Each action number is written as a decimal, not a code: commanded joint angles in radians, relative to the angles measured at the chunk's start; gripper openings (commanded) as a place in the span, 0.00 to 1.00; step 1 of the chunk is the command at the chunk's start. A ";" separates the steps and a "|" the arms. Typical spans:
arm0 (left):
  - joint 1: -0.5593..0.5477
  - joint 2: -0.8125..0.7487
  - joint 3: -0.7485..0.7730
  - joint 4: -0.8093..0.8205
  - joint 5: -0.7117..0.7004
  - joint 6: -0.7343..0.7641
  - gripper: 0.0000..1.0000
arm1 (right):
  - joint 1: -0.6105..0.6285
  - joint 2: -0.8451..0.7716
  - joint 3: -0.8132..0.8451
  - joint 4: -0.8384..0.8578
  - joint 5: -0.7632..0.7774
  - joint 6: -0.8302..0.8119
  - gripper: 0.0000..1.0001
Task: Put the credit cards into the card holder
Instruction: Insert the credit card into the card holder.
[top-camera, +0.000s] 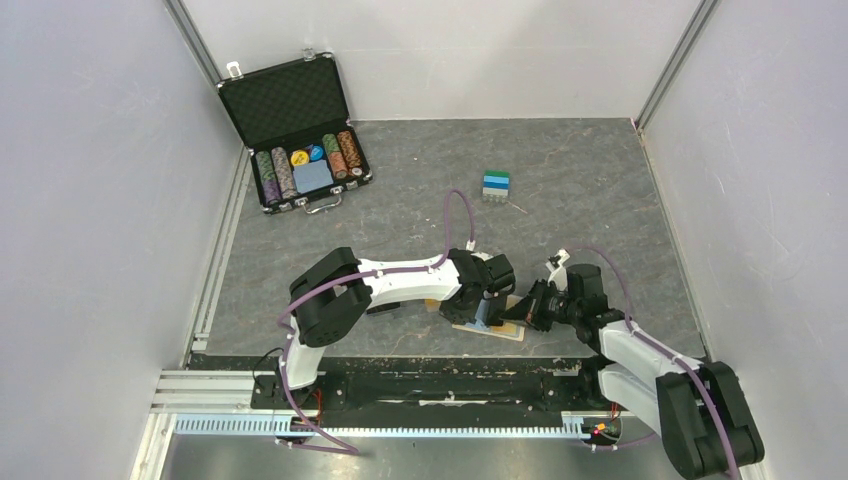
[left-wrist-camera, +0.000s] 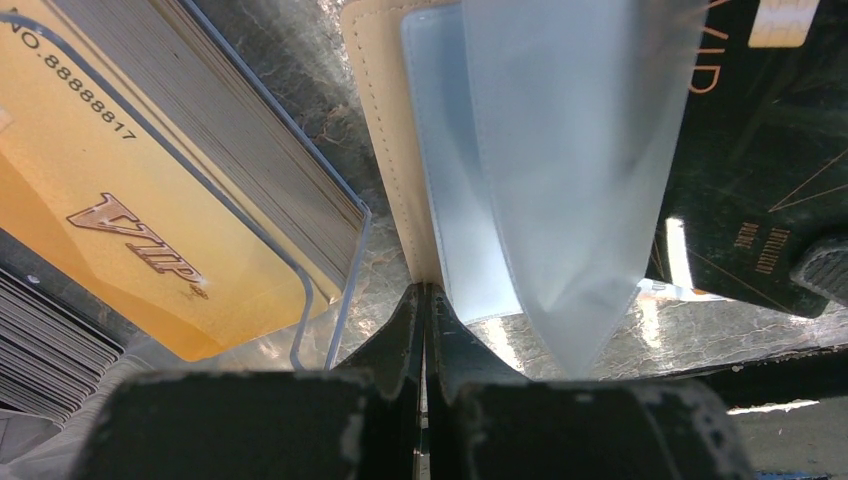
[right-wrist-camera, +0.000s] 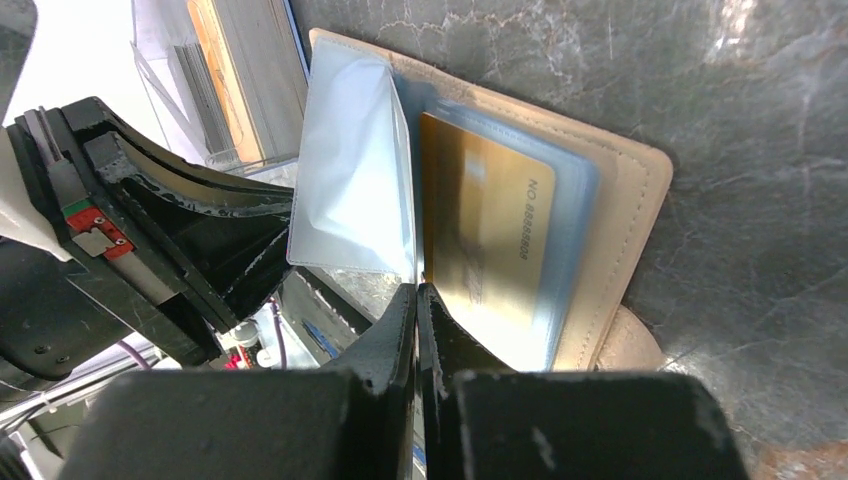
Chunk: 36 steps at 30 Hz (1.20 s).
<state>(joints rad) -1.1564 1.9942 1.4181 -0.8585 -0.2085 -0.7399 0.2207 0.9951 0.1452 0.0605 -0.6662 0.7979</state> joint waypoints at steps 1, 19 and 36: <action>-0.009 -0.029 -0.009 -0.023 -0.019 0.007 0.02 | 0.030 0.005 -0.024 0.064 -0.006 0.060 0.00; -0.010 -0.015 0.028 -0.069 -0.051 0.035 0.02 | 0.110 0.121 -0.106 0.328 0.039 0.144 0.00; -0.010 -0.036 0.022 -0.042 -0.030 0.033 0.02 | 0.259 0.266 -0.007 0.416 0.121 0.174 0.11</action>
<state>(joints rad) -1.1629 1.9938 1.4204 -0.8944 -0.2310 -0.7380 0.4591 1.2491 0.1059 0.4385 -0.5774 0.9623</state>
